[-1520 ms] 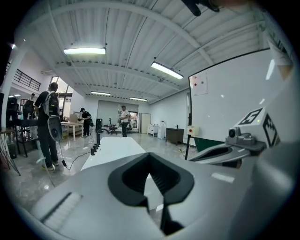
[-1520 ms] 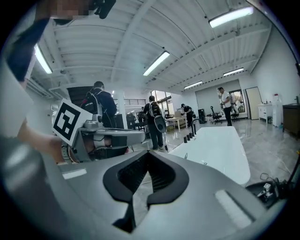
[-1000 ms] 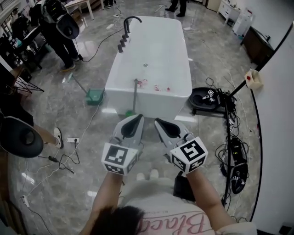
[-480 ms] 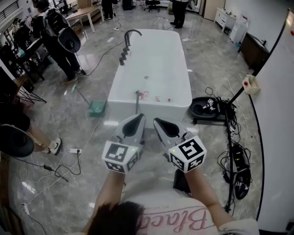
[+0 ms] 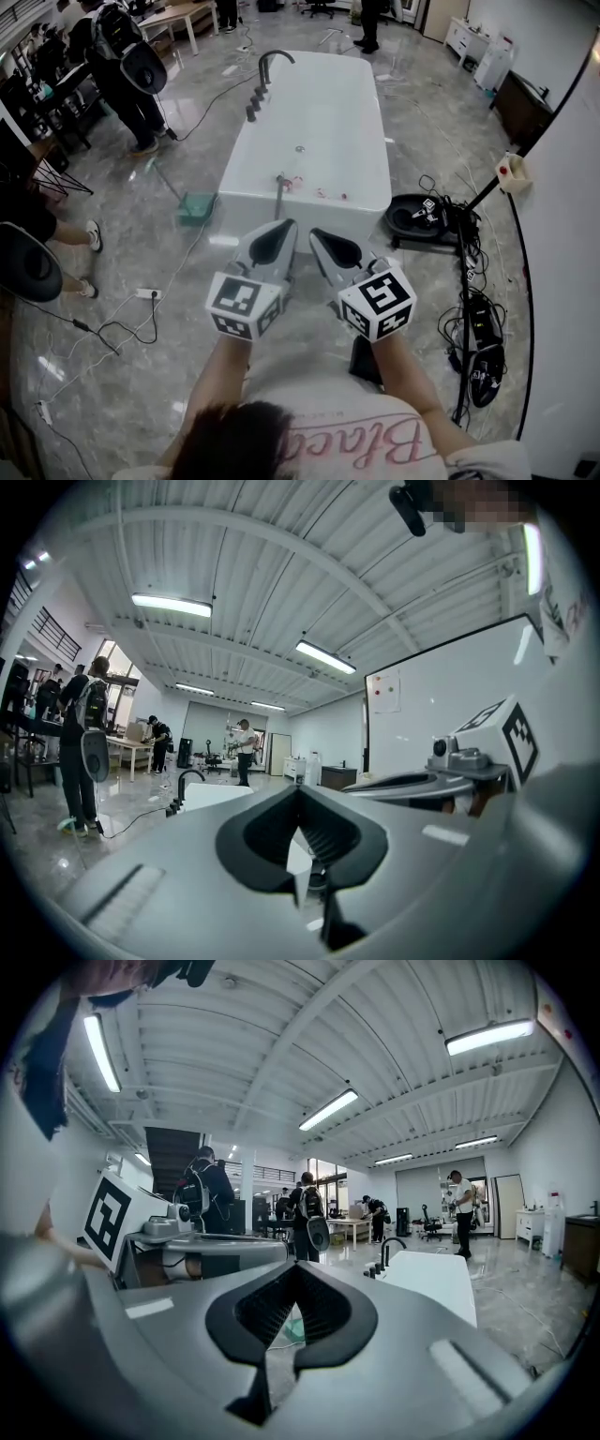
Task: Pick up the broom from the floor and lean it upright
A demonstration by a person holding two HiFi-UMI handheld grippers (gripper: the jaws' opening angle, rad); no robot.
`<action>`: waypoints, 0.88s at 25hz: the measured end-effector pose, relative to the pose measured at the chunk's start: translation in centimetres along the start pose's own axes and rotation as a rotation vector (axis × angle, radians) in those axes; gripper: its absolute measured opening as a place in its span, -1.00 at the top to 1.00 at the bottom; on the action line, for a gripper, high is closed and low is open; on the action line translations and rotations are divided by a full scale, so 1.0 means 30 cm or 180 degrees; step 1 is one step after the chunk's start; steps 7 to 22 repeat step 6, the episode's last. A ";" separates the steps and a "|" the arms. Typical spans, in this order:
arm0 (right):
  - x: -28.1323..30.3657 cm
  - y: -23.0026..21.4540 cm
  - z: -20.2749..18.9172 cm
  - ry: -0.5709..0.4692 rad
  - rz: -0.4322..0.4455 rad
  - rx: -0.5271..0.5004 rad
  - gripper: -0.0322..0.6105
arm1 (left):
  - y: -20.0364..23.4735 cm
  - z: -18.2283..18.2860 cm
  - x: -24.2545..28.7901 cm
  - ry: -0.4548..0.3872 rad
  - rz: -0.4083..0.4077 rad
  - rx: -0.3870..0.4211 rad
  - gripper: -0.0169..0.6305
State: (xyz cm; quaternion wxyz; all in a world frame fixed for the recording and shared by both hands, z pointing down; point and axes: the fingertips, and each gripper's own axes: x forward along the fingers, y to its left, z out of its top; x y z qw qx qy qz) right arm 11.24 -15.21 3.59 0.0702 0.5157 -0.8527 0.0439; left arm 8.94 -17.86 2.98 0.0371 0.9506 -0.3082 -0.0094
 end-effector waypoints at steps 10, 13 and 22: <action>-0.020 0.003 0.000 -0.0020 0.0016 -0.0046 0.90 | -0.004 -0.006 0.003 0.0002 0.0021 -0.0023 0.95; -0.020 0.003 0.000 -0.0020 0.0016 -0.0046 0.90 | -0.004 -0.006 0.003 0.0002 0.0021 -0.0023 0.95; -0.020 0.003 0.000 -0.0020 0.0016 -0.0046 0.90 | -0.004 -0.006 0.003 0.0002 0.0021 -0.0023 0.95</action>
